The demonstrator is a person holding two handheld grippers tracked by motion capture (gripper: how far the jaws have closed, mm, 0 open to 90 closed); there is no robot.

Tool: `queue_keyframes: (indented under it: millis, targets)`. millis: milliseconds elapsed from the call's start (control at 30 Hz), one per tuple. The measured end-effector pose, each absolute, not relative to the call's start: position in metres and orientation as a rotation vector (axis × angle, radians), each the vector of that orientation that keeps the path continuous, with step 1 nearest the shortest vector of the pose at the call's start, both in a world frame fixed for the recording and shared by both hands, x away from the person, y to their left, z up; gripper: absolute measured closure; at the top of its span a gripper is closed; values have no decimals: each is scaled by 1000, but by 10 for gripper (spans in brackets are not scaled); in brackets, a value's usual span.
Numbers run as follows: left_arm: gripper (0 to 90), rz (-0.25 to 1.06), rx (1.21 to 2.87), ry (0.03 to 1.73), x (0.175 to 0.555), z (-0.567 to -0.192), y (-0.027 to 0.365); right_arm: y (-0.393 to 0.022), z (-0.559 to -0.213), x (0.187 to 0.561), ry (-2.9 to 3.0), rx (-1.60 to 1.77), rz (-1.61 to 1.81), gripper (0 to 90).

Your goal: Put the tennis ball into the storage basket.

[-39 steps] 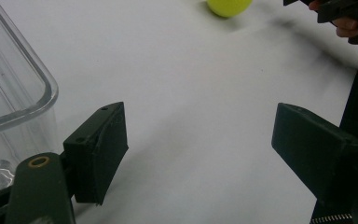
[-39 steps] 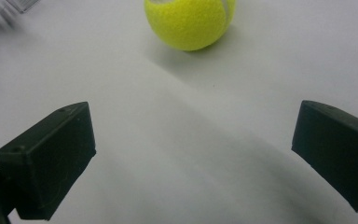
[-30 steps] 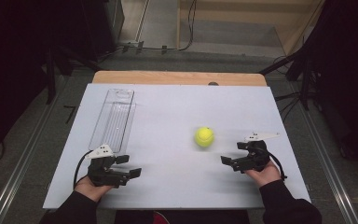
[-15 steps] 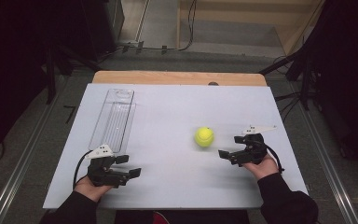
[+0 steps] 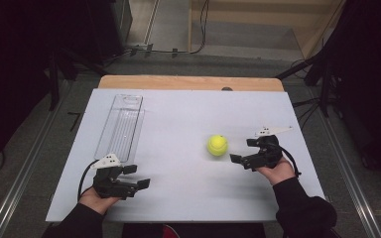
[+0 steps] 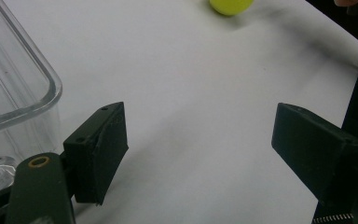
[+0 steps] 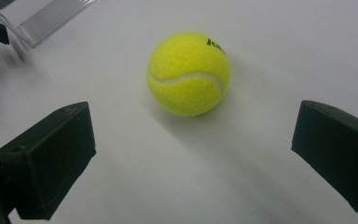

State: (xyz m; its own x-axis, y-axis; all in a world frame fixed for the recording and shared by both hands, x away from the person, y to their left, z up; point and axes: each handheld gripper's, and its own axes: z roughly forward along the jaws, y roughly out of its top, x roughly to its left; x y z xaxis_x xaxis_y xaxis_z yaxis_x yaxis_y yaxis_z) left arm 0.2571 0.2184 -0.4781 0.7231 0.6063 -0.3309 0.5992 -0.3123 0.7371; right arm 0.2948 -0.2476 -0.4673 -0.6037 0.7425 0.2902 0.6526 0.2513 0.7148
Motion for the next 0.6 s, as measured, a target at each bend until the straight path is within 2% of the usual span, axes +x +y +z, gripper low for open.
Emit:
queue_keyframes:
  millis: [600]
  targets:
    - [188, 11, 2001, 920, 257, -478, 219, -235, -444, 314, 2423, 1287, 1264, 0]
